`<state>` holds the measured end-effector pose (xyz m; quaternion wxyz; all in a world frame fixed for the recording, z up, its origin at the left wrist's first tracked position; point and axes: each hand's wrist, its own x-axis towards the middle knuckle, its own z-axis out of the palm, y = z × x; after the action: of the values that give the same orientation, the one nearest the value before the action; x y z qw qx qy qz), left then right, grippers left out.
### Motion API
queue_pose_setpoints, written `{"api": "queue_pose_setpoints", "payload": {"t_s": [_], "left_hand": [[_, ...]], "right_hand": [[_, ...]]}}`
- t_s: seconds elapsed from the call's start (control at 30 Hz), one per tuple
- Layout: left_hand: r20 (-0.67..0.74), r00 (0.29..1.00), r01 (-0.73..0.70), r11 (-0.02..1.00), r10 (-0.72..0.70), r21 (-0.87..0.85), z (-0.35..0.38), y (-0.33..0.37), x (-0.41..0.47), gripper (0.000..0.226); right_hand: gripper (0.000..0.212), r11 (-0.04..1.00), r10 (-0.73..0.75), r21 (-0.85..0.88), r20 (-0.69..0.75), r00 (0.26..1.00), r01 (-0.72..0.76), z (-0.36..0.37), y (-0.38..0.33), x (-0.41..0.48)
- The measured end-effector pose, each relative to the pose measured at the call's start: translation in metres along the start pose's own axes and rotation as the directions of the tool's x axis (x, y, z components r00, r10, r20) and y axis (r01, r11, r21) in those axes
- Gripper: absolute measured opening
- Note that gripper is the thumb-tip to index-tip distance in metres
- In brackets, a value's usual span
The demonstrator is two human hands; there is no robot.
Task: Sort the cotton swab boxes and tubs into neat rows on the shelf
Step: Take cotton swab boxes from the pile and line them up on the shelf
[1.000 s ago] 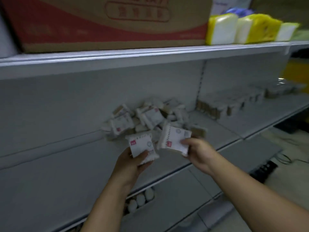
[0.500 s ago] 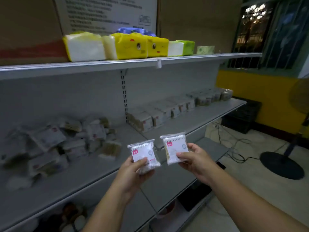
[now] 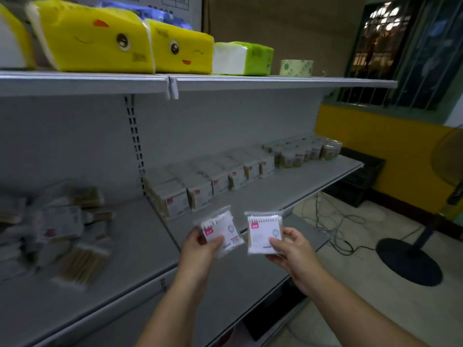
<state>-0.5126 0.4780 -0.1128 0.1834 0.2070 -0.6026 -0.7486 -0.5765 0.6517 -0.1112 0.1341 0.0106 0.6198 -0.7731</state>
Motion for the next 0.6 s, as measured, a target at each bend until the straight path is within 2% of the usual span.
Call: {"api": "queue_pose_setpoints", "payload": {"t_s": [0.07,0.2,0.3,0.4,0.5,0.6], "left_hand": [[-0.042,0.998,-0.052,0.997,0.054,0.058,0.021,-0.006,0.028,0.022],[-0.169,0.982,-0.069,0.991,0.088,0.119,0.055,-0.009,0.082,0.024],[-0.248,0.959,-0.053,0.951,0.133,0.305,0.066,-0.013,0.115,0.023],[-0.293,0.933,-0.075,0.911,0.208,0.406,0.074,-0.022,0.129,0.018],[-0.35,0.897,-0.098,0.893,0.27,0.439,0.084,-0.023,0.143,0.018],[-0.422,0.866,-0.082,0.908,0.268,0.41,0.099,-0.026,0.153,0.027]], "right_hand": [[0.019,1.0,0.001,0.001,-0.03,1.0,-0.001,-0.006,0.0,0.026],[0.019,0.998,-0.03,-0.059,-0.06,0.998,0.026,-0.022,-0.013,0.077],[0.018,0.965,-0.138,-0.234,-0.077,0.987,0.117,-0.029,-0.023,0.112],[0.017,0.919,-0.229,-0.347,-0.078,0.97,0.189,-0.031,-0.018,0.142],[0.016,0.839,-0.3,-0.483,-0.026,0.953,0.251,-0.023,-0.018,0.177],[0.015,0.715,-0.337,-0.612,0.12,0.934,0.337,-0.013,-0.025,0.214]]}}
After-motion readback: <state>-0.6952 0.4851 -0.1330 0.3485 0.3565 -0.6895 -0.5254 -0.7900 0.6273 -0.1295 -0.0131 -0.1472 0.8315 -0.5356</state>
